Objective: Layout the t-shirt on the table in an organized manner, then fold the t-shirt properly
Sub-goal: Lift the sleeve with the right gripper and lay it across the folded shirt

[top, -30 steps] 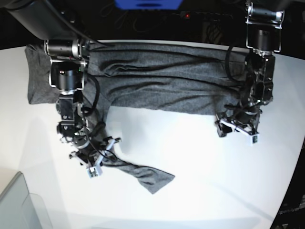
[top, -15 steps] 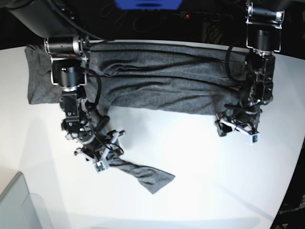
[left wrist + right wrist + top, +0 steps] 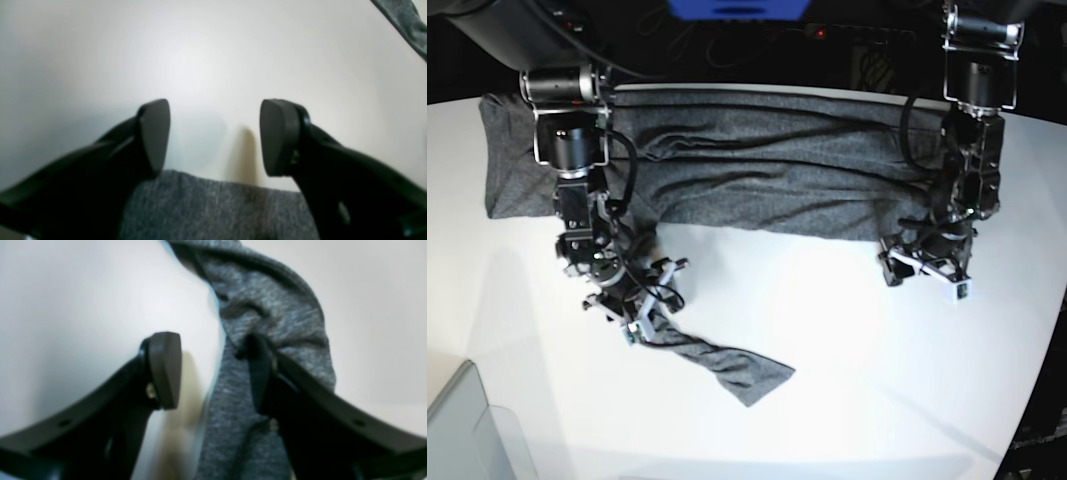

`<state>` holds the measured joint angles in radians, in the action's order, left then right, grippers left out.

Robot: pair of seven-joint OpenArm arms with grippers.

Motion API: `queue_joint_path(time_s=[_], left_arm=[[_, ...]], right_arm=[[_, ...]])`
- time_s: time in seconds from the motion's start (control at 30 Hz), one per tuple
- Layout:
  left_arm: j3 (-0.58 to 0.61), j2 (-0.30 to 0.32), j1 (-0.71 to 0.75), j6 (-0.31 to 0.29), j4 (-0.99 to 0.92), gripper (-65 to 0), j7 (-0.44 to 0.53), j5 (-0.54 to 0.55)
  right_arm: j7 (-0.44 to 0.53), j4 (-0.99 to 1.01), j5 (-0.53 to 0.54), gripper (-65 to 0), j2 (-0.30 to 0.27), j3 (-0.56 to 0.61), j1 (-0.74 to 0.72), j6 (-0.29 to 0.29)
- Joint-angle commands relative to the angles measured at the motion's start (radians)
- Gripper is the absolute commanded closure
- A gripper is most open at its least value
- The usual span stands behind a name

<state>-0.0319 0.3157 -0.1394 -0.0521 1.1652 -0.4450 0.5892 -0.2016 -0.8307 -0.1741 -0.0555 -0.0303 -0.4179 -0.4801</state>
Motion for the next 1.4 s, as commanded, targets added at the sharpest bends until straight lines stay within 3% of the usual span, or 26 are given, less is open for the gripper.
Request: queue_joint_path(time_s=[0.0, 0.17, 0.3, 0.43, 0.57, 0.8, 0.97, 1.1, 1.37], left_arm=[[-0.004, 0.01, -0.021, -0.005, 0.019, -41.2, 0.022, 0.007], [-0.004, 0.01, -0.019, -0.005, 0.031, -41.2, 0.022, 0.008], [-0.004, 0.015, -0.012, -0.005, 0.091, -41.2, 0.022, 0.008], [-0.009, 0.02, 0.014, -0.005, 0.174, -41.2, 0.018, 0.008], [-0.115, 0.003, 0.068, -0.005, 0.255, -41.2, 0.015, 0.008], [-0.276, -0.023, 0.172, -0.009, 0.381, -41.2, 0.015, 0.008], [-0.349, -0.023, 0.252, -0.013, 0.451, -41.2, 0.015, 0.008], [-0.4, -0.023, 0.3, -0.016, 0.493, -41.2, 0.015, 0.01], [-0.494, -0.022, 0.352, -0.018, 0.572, -41.2, 0.013, 0.01]], right_arm=[[-0.002, 0.012, 0.006, -27.9, -0.002, 0.0, -0.02, -0.001], [0.011, 0.095, 0.006, -12.4, -0.022, -0.001, -0.034, -0.001], [0.026, 0.084, 0.008, -7.3, -0.024, -0.001, -0.016, -0.001], [0.024, -0.054, 0.008, 0.0, -0.02, -0.001, 0.046, -0.002], [-0.012, -0.253, 0.006, 0.0, -0.007, 0.003, 0.127, -0.002], [-0.1, -0.614, 0.009, 0.0, 0.069, 0.007, 0.253, -0.01], [-0.157, -0.838, 0.008, 0.0, 0.145, 0.037, 0.348, -0.098], [-0.201, -0.961, 0.008, 0.0, 0.181, 0.123, 0.443, -0.102], [-0.2, -1.105, 0.008, 0.0, 0.176, 0.303, 0.644, -0.096]])
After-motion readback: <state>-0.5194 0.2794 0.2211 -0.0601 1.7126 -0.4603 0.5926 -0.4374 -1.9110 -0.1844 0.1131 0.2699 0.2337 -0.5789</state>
